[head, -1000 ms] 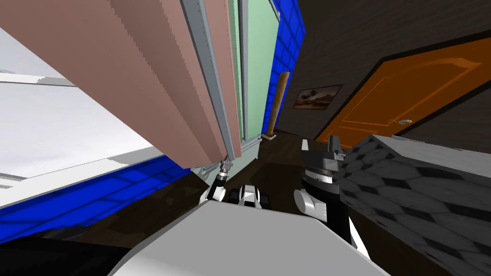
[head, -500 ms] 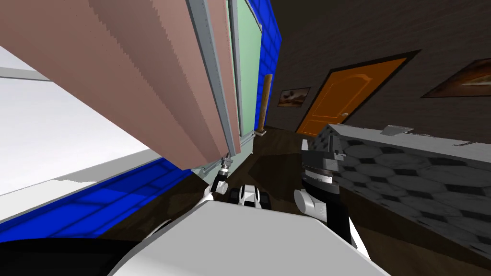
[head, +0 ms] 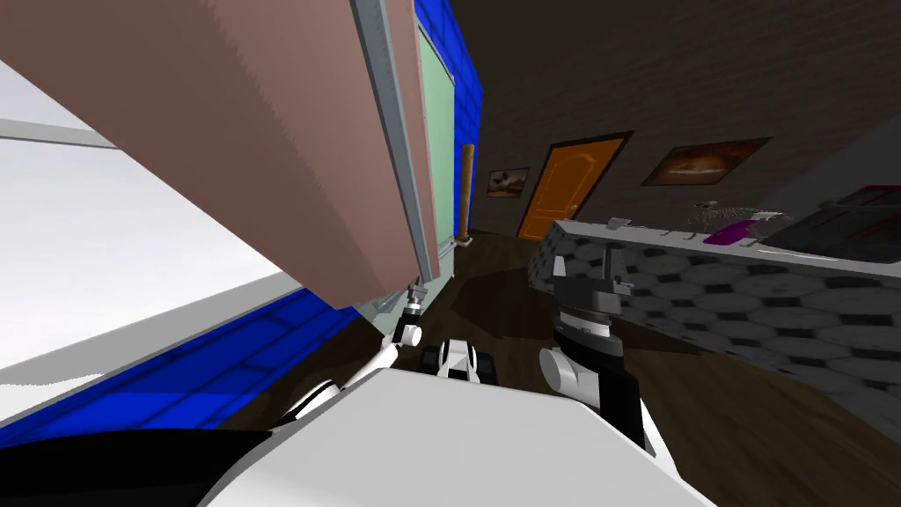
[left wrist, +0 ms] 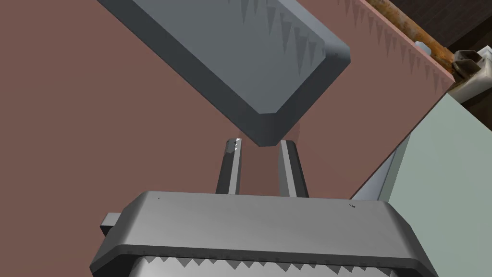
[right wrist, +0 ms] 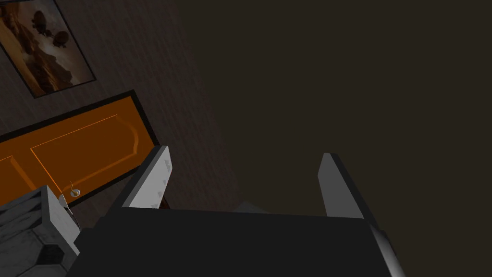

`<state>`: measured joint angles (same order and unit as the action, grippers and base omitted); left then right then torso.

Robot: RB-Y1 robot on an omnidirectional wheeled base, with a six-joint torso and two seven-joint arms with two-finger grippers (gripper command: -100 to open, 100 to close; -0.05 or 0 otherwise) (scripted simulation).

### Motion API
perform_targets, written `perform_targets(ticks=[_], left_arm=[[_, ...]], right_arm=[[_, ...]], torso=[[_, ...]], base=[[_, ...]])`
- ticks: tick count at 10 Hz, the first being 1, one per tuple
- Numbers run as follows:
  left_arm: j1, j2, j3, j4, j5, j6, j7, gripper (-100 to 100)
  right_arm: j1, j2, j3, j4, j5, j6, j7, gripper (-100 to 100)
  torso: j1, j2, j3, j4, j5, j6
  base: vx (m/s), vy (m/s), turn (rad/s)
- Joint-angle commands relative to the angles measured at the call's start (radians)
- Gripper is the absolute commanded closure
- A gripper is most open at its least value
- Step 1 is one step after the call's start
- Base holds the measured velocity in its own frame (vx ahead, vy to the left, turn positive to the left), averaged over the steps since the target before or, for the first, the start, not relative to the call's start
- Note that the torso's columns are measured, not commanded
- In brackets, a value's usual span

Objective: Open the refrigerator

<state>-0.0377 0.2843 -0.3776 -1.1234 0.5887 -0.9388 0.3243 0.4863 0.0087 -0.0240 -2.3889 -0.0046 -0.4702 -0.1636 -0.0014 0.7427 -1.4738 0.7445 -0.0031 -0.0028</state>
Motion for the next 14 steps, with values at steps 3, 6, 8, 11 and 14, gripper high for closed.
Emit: perform_targets(ticks=[3,6,8,11,14], left_arm=[[-0.104,-0.001,-0.01,0.083,0.121,-0.026,-0.082,100],[-0.126,0.003,-0.009,0.129,0.166,-0.032,-0.112,100],[-0.128,0.018,-0.07,0.104,0.155,-0.025,-0.084,100],[-0.133,0.034,-0.128,0.073,0.14,-0.021,-0.054,100],[-0.137,0.045,-0.166,0.053,0.131,-0.018,-0.034,100]], right_arm=[[0.0,0.0,0.0,0.0,0.0,0.0,0.0,0],[0.0,0.0,0.0,0.0,0.0,0.0,0.0,0],[0.0,0.0,0.0,0.0,0.0,0.0,0.0,0],[0.0,0.0,0.0,0.0,0.0,0.0,0.0,0],[0.0,0.0,0.0,0.0,0.0,0.0,0.0,0]], torso=[[-0.005,0.002,0.001,0.0,0.0,0.007],[-0.012,0.0,0.0,0.0,-0.002,0.012],[-0.003,-0.002,-0.002,-0.002,0.0,0.008],[-0.006,-0.003,-0.002,-0.001,-0.001,0.004],[-0.006,0.007,0.004,0.001,0.0,0.005]], base=[[-0.244,0.074,-0.321],[-0.215,0.048,-0.248],[-0.206,0.16,-0.143],[-0.152,0.107,-0.098],[-0.205,0.139,-0.134]])
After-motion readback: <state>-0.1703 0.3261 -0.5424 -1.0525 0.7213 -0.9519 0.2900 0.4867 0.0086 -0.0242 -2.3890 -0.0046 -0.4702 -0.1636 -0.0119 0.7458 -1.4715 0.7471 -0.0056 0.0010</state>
